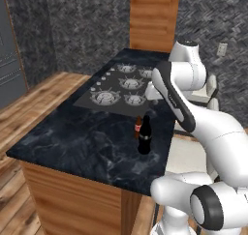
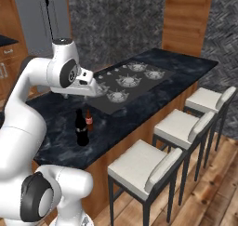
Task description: Place the large bottle from the dining counter next to the other large bottle outside the sink, and place the small bottle from the dining counter next to the other small bottle inside the sink.
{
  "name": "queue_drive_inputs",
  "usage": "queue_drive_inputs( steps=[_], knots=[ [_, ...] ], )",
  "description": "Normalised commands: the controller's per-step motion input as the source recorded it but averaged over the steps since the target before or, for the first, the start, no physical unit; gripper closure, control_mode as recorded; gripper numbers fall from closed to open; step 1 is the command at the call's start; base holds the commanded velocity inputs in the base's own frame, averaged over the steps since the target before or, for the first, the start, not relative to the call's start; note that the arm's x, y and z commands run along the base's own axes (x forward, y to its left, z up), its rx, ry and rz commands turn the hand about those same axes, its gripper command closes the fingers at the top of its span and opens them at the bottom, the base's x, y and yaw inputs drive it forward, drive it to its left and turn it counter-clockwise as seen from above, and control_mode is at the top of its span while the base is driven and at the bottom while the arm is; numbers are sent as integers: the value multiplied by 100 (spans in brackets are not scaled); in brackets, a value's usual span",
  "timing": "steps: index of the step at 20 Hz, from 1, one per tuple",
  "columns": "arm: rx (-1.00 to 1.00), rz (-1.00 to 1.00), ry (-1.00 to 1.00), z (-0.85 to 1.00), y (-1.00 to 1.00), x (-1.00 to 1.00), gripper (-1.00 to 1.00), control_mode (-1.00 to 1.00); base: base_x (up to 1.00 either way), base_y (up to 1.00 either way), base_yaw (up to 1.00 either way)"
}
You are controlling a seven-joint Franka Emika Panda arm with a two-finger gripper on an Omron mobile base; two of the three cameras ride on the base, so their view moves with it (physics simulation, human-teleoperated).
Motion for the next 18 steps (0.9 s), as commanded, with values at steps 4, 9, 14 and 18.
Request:
queue_drive_inputs(
  steps=[4,9,14,18],
  knots=[
    [0,0,0,0,0,0,-100,100,0,4,-1],
    [0,0,0,0,0,0,-100,100,0,0,0],
    [0,0,0,0,0,0,-100,100,0,0,0],
    [0,1,0,0,6,0,-100,-100,0,0,0]
  ],
)
